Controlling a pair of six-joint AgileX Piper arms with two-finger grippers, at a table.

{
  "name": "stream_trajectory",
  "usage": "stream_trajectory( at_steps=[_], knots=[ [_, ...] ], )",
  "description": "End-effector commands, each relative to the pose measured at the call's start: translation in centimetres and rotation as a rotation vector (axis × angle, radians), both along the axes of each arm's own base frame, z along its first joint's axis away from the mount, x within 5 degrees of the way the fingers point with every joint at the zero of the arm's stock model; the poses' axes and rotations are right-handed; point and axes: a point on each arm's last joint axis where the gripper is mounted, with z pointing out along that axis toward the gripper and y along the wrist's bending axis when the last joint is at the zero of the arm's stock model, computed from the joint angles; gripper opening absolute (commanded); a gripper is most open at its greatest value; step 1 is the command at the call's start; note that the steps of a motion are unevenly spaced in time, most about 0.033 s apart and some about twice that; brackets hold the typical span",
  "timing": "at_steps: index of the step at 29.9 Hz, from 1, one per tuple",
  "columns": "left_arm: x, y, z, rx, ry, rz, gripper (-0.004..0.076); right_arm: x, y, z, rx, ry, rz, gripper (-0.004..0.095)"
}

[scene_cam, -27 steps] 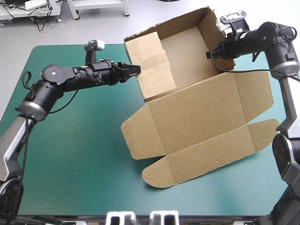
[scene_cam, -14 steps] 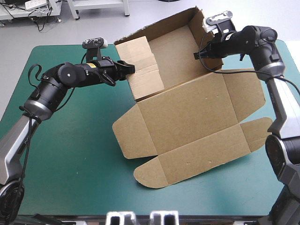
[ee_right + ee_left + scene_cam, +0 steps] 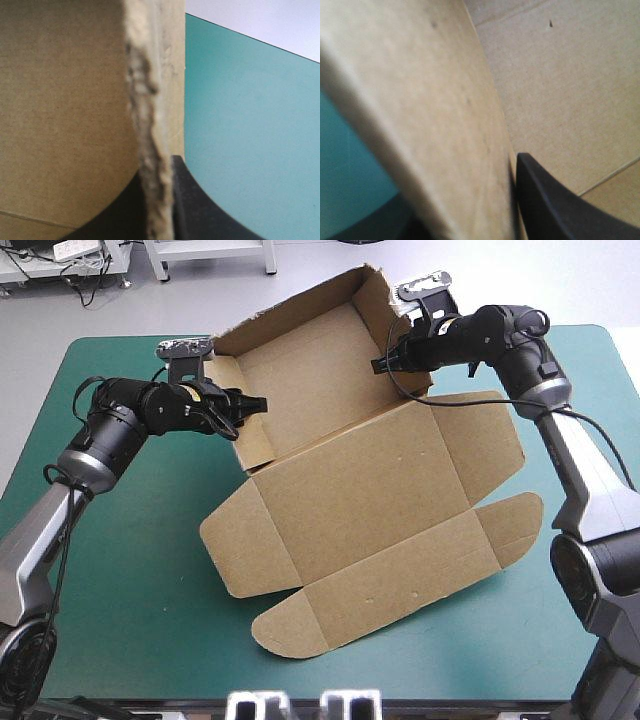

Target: Fold the box

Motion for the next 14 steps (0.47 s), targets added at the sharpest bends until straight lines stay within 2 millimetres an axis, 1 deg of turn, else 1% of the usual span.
stream_trajectory(
  at_steps=[1, 4, 6, 8, 10, 11, 12, 14],
  knots=[
    [-0.1, -0.4, 2.1, -0.119, -0.067, 0.041, 0.0321, -2.0, 0.5, 4.3, 0.19, -0.093, 0.009, -0.0024],
    [0.4, -0.6, 1.0, -0.212, 0.032, 0.16, 0.0321, -2.0, 0.5, 4.3, 0.185, -0.087, 0.012, -0.0023],
    [0.9, -0.8, 0.6, -0.275, 0.059, 0.215, 0.0321, -2.1, 0.5, 4.2, 0.18, -0.079, 0.015, -0.0023],
    [1.4, -1.2, 0.2, -0.324, 0.068, 0.222, 0.0321, -2.2, 0.5, 4.0, 0.138, -0.074, 0.031, -0.0023],
    [1.7, -1.6, -0.1, -0.358, 0.083, 0.22, 0.0296, -2.1, 0.1, 3.6, 0.067, -0.069, 0.027, -0.0024],
    [1.7, -1.6, -0.2, -0.362, 0.081, 0.214, 0.0267, -2.2, -0.1, 3.4, 0.038, -0.063, 0.023, -0.0024],
    [1.8, -1.8, -0.1, -0.358, 0.068, 0.194, 0.0215, -2.1, -0.3, 3.3, 0.005, -0.062, 0.018, -0.0024],
    [2.0, -2.0, 0.1, -0.364, 0.031, 0.161, 0.0075, -2.1, -0.6, 3.0, -0.041, -0.05, 0.006, -0.0024]
  ],
)
